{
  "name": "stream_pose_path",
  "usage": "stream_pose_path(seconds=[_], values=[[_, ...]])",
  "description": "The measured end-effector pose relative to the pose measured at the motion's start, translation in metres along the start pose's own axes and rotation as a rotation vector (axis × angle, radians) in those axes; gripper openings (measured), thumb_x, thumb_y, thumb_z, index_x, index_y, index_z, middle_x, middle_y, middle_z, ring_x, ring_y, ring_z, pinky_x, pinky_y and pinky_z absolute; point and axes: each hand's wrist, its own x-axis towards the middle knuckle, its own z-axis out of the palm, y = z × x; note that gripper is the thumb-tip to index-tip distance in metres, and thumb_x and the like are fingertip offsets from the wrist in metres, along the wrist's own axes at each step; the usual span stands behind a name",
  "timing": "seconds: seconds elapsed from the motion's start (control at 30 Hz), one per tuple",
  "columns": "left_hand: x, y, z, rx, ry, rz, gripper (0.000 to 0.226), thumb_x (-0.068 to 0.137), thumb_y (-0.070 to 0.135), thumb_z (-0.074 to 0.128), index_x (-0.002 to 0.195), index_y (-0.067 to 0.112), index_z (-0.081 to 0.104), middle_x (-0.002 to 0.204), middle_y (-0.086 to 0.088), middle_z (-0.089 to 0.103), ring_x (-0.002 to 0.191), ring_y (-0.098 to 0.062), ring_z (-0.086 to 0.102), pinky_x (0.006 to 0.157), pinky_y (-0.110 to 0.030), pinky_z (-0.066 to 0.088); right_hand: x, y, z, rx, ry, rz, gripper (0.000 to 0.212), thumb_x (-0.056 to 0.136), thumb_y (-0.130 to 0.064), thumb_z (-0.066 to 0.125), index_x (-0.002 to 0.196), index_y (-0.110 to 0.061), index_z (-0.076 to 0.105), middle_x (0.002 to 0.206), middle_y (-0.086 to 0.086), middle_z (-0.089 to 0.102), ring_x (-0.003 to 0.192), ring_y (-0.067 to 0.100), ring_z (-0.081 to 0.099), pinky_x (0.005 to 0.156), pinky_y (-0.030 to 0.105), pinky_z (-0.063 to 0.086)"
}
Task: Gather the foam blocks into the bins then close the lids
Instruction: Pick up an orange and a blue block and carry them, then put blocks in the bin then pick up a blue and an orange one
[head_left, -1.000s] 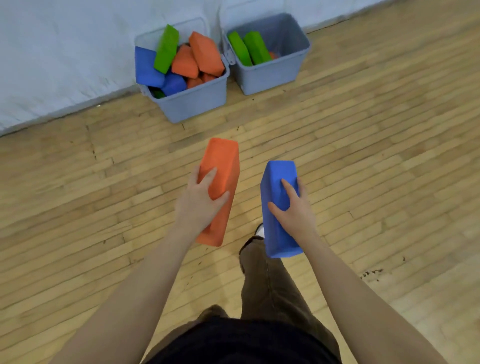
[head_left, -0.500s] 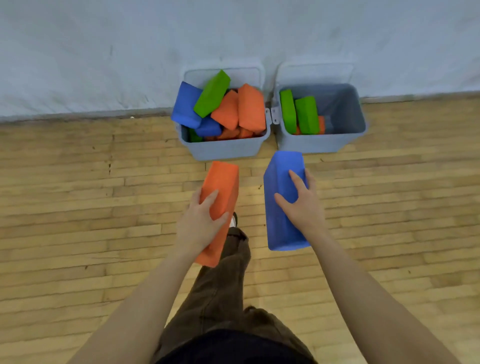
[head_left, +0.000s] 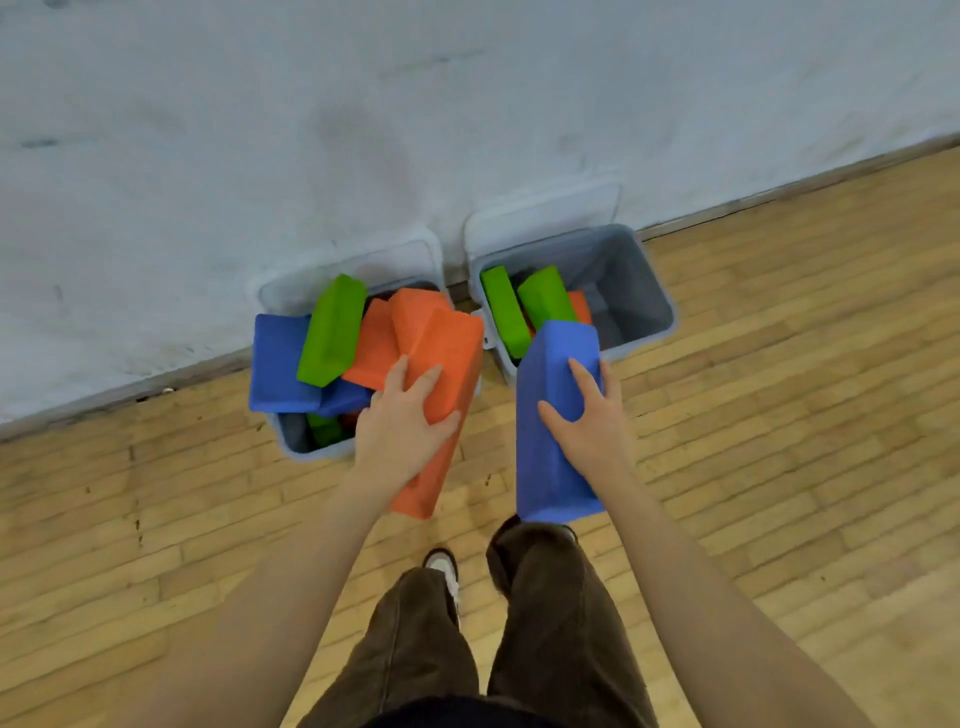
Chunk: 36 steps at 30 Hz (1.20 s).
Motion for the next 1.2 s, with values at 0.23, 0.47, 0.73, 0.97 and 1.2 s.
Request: stream_pose_path(seconds=[0.23, 0.47, 0.73, 0.97, 1.2], values=[[0.146, 0.094, 0.044, -0.016, -0.049, 0.039, 0.063, 0.083, 0.05, 0.059, 0.14, 0.037, 0.037, 0.154, -0.003, 0.02, 0.128, -0.035, 0.04, 0.098, -0.045, 0.04, 0.148, 0.046, -0.045, -0.013, 0.044, 0.101, 0.069, 0.087, -0.048, 0.059, 0.147, -0.037, 0.026, 0.157, 0.003, 0.004, 0.14, 0.028, 0.024, 0.099, 0.047, 0.042], [0.301, 0.168, 0.151, -0.143, -0.082, -0.064, 0.063, 0.085, 0.048, 0.057, 0.143, 0.033, 0.035, 0.156, -0.001, 0.015, 0.134, -0.028, 0.033, 0.099, -0.04, 0.038, 0.332, 0.12, -0.059, -0.155, 0.001, 0.066, 0.068, 0.088, -0.049, 0.057, 0.147, -0.04, 0.023, 0.157, 0.0, 0.002, 0.135, 0.031, 0.031, 0.085, 0.046, 0.051], [0.423, 0.213, 0.24, -0.277, -0.113, -0.184, 0.059, 0.093, 0.037, 0.05, 0.146, 0.021, 0.029, 0.156, -0.015, 0.012, 0.141, -0.034, 0.016, 0.11, -0.046, 0.023, 0.464, 0.177, -0.055, -0.159, -0.028, 0.083, 0.058, 0.092, -0.042, 0.054, 0.145, -0.03, 0.033, 0.156, 0.009, 0.01, 0.138, 0.032, 0.026, 0.098, 0.046, 0.043], [0.398, 0.207, 0.199, -0.143, -0.215, -0.07, 0.047, 0.097, 0.03, 0.046, 0.14, 0.012, 0.04, 0.143, -0.012, 0.037, 0.12, -0.032, 0.047, 0.098, -0.042, 0.042, 0.436, 0.172, -0.078, -0.062, -0.103, 0.16, 0.047, 0.098, -0.032, 0.045, 0.142, -0.019, 0.038, 0.142, 0.007, 0.04, 0.122, 0.026, 0.047, 0.094, 0.045, 0.045], [0.303, 0.2, 0.141, -0.062, -0.473, 0.055, 0.038, 0.098, 0.029, 0.043, 0.133, 0.014, 0.048, 0.133, -0.008, 0.051, 0.117, -0.024, 0.051, 0.096, -0.038, 0.044, 0.307, 0.15, -0.105, 0.063, -0.106, 0.276, 0.039, 0.096, -0.023, 0.048, 0.133, -0.013, 0.05, 0.125, 0.011, 0.057, 0.11, 0.025, 0.056, 0.088, 0.038, 0.047]])
